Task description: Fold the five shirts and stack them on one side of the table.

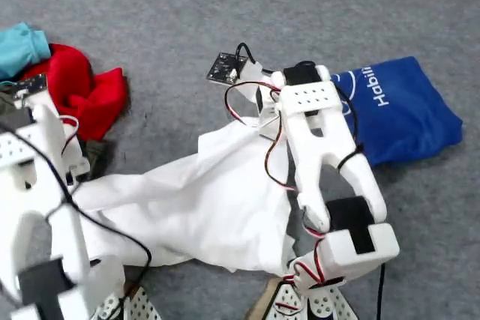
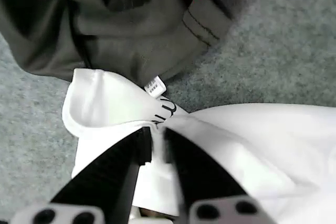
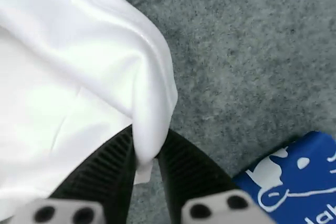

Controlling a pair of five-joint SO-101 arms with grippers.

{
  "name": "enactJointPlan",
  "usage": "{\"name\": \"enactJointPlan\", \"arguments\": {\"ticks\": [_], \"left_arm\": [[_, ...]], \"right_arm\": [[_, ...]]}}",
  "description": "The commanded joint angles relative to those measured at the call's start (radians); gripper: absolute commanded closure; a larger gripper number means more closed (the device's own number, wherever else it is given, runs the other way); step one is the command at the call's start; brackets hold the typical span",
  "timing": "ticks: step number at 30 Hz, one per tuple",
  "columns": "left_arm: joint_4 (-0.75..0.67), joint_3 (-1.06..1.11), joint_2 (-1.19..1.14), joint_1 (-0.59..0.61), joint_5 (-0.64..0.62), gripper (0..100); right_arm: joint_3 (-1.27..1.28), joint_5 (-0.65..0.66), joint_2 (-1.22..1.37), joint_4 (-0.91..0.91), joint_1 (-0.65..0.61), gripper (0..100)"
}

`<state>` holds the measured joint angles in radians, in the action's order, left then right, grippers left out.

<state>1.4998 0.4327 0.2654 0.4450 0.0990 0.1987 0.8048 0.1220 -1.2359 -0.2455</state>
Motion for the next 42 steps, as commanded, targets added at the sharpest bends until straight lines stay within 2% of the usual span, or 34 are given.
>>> {"name": "enactJointPlan", "arguments": {"ticks": [1,6,9,14,17,19,24,27,30,36,40,42], "left_arm": [[0.075,-0.17,-0.099,-0.003,-0.06,84],[0.196,-0.373,-0.145,0.011,-0.043,81],[0.245,-0.485,-0.145,0.055,0.091,81],[0.256,-0.549,-0.154,0.158,0.443,81],[0.256,-0.522,-0.156,0.163,0.491,81],[0.256,-0.5,-0.156,0.141,0.443,81],[0.258,-0.433,-0.153,0.097,-0.003,81],[0.258,-0.387,-0.156,0.071,-0.176,81],[0.258,-0.339,-0.156,0.041,-0.226,81],[0.252,-0.325,-0.177,0.043,-0.227,81],[0.253,-0.351,-0.292,0.043,-0.238,82],[0.253,-0.374,-0.381,0.044,-0.25,86]], "right_arm": [[-0.036,0.008,0.05,0.06,0.019,99.6],[-0.036,0.008,0.122,0.112,0.024,99.6],[-0.038,0.008,0.147,0.121,0.022,99.6],[-0.042,0.002,0.177,0.141,0.024,99.6],[-0.044,0.002,0.193,0.144,0.021,99.6],[-0.053,0.002,0.203,0.144,0.021,99.6],[-0.085,0.002,0.248,0.141,0.025,99.6],[-0.099,0.002,0.274,0.137,0.025,99.6],[-0.108,0.002,0.297,0.137,0.025,99.6],[-0.108,0.0,0.308,0.143,0.025,99.6],[-0.116,0.002,0.312,0.144,0.025,99.6],[-0.119,0.002,0.314,0.144,0.025,99.6]]}}
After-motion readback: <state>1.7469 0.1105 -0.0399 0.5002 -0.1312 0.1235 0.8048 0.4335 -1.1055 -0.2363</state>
